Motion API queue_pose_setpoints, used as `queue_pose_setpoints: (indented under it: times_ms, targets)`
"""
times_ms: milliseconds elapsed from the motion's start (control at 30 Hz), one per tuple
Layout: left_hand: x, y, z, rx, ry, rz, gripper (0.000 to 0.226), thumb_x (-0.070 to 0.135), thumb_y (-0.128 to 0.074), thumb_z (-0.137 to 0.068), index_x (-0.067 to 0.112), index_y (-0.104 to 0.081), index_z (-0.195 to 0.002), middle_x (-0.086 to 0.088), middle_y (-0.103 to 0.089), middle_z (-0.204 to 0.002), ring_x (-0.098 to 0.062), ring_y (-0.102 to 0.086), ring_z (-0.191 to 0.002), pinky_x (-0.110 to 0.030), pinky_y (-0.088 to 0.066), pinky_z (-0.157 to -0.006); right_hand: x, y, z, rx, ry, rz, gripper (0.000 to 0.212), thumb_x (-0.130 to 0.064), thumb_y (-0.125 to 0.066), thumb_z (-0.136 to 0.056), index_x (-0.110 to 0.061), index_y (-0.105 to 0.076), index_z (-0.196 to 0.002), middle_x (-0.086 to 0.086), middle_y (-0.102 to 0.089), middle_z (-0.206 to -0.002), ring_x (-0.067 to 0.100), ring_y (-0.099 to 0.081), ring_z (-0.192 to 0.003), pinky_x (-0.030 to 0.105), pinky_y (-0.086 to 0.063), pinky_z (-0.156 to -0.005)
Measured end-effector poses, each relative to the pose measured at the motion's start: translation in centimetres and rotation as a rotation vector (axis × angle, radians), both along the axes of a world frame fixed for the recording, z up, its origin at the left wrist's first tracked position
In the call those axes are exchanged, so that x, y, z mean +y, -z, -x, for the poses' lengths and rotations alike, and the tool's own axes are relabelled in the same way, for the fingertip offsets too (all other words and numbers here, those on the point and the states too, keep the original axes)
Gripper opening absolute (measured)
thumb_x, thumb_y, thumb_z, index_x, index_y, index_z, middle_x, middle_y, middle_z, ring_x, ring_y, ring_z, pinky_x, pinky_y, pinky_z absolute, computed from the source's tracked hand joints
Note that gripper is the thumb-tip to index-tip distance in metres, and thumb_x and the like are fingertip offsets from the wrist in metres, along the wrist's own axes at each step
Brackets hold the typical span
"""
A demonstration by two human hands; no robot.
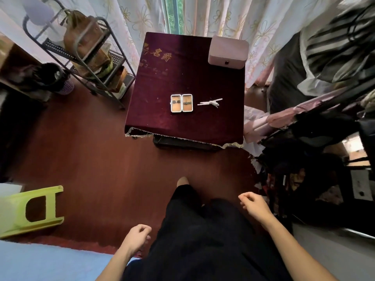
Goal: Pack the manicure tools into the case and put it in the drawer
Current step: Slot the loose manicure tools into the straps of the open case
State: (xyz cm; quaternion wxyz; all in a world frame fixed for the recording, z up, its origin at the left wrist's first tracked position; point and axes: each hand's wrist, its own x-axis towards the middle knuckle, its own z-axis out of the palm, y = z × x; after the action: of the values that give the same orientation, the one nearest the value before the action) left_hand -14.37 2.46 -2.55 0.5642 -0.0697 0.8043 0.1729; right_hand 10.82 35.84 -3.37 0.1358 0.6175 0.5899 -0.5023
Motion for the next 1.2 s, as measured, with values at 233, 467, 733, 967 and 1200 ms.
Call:
queue_pose_setpoints:
  times_ms: [233, 467, 733, 967, 1200]
  targets:
    - [10.6, 0.2, 8.9, 0.038, 0.091, -0.146, 0.011, 0.013, -0.053, -0.106, 0.007, -0.063, -0.104, -0.008, -0.065, -0.078, -0.012, -0.054, -0.058, -0.013, -0.04, -0.044, 1.1, 0.6, 0.2, -0.13, 0.022, 0.069, 0.014, -0.018, -0.065, -0.105, -0.013, -0.077, -0.099, 0.009, -0.076, -0.098, 0.03, -0.071, -0.097, 0.045, -0.056, -0.094]
    - [21.5, -1.5, 14.1, 0.084, 0.088, -0.271, 0.013, 0.015, -0.053, -0.107, 0.009, -0.062, -0.113, -0.008, -0.065, -0.098, -0.006, -0.059, -0.07, -0.006, -0.045, -0.05, 5.0, 2.2, 0.8, -0.243, 0.069, 0.164, 0.016, -0.01, -0.065, -0.104, -0.004, -0.079, -0.102, 0.017, -0.076, -0.107, 0.036, -0.069, -0.108, 0.04, -0.051, -0.095]
    - [24.6, -0.8, 16.3, 0.051, 0.033, -0.135, 0.013, 0.017, -0.054, -0.106, 0.011, -0.065, -0.107, -0.007, -0.064, -0.093, -0.007, -0.056, -0.066, -0.011, -0.044, -0.053, 15.5, 3.1, 9.8, -0.154, 0.046, 0.122, 0.014, -0.013, -0.067, -0.102, -0.01, -0.079, -0.095, 0.006, -0.073, -0.081, 0.02, -0.066, -0.073, 0.032, -0.05, -0.072]
    - [23.8, 0.4, 18.4, 0.009, 0.051, 0.012, 0.012, 0.016, -0.054, -0.105, 0.012, -0.065, -0.1, -0.005, -0.067, -0.085, -0.007, -0.055, -0.061, -0.017, -0.041, -0.051, 21.6, 3.0, 19.1, 0.011, 0.01, 0.101, 0.021, -0.02, -0.066, -0.103, -0.027, -0.073, -0.084, 0.0, -0.076, -0.08, 0.019, -0.071, -0.074, 0.042, -0.057, -0.093]
    - [29.2, 2.3, 22.6, 0.041, 0.111, -0.046, 0.012, 0.019, -0.058, -0.102, 0.022, -0.067, -0.094, -0.004, -0.072, -0.096, -0.024, -0.071, -0.094, -0.04, -0.055, -0.087, 22.5, 4.3, 23.4, 0.01, 0.023, 0.095, 0.019, -0.022, -0.066, -0.102, -0.025, -0.074, -0.085, -0.003, -0.075, -0.079, 0.013, -0.068, -0.07, 0.043, -0.059, -0.091]
